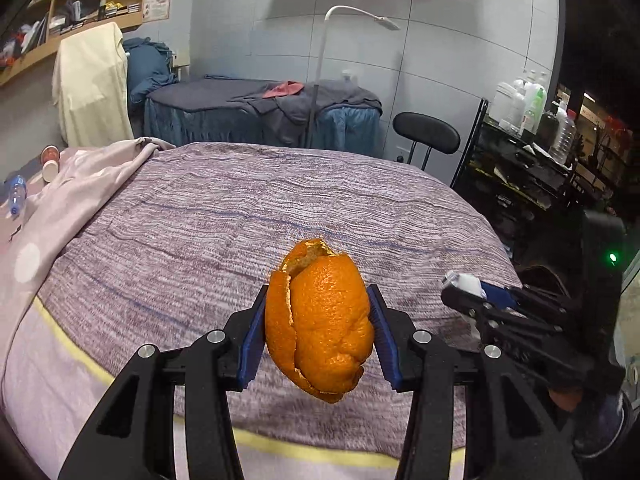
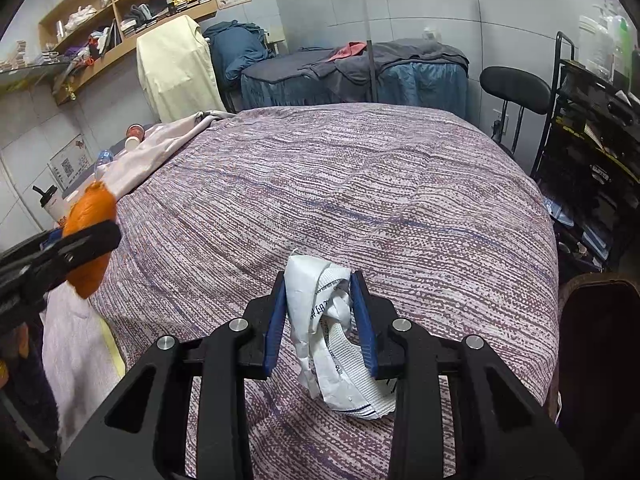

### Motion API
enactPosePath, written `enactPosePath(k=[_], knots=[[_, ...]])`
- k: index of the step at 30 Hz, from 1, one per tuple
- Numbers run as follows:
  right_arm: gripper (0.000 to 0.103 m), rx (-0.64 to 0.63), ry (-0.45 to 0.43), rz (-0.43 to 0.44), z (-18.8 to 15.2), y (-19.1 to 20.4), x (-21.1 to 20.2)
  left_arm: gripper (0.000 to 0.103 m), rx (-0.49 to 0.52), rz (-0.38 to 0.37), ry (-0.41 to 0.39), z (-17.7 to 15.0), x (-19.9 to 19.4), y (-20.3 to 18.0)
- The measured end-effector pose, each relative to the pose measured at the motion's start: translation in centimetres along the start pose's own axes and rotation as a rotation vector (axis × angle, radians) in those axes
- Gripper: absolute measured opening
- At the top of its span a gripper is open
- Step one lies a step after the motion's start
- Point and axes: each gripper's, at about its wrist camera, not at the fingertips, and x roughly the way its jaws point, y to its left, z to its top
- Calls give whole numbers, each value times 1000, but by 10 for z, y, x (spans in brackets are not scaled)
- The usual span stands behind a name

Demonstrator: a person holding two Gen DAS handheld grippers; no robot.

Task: Collect trash
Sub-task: 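Carry paper and orange peel to the bin while the right gripper opens, dropping the paper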

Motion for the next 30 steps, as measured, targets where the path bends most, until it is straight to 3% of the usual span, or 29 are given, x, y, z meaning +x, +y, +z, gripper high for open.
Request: enactPosePath(k=[11,30], knots=[[32,30,-65,9,-18,-10,-60,46,-12,-54,-37,-21,-38,-17],[33,221,-126,-133,-76,-106,-137,46,62,-203,-29,-31,-49,-87]])
